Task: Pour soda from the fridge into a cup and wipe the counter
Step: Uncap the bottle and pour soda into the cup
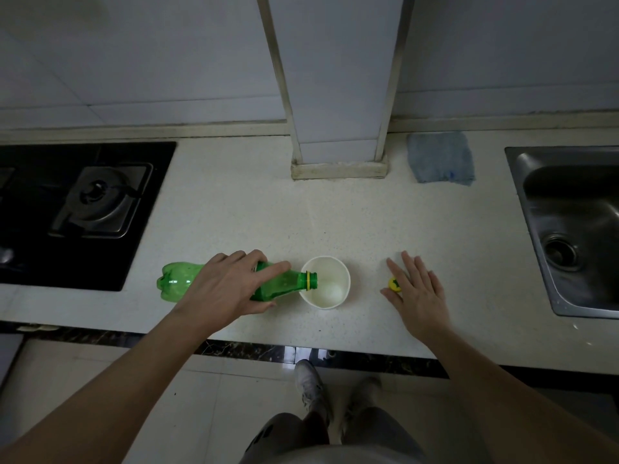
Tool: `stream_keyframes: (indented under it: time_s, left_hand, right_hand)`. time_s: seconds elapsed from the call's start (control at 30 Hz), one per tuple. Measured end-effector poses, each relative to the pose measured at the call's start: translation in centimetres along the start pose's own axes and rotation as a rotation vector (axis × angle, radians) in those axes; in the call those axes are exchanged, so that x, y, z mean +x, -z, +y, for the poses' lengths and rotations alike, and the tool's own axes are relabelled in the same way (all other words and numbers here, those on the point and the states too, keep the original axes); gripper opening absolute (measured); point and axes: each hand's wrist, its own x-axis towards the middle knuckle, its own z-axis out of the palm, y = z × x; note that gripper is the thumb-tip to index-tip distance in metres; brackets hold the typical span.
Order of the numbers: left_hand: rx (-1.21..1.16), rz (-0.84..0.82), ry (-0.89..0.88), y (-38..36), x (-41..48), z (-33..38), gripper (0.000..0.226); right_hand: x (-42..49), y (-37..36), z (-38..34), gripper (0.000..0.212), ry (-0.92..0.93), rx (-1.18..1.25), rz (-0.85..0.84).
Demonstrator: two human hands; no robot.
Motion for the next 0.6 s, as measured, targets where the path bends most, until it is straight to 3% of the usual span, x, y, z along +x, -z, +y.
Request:
stream_keyframes:
  time_s: [0.6]
  left_hand:
    - [0.011,-0.008,-0.012,-0.07,0.19,-0.58,0.073]
  right_hand:
    - [0.04,-0.02,0.00,0.070,0.006,0.022,0.015]
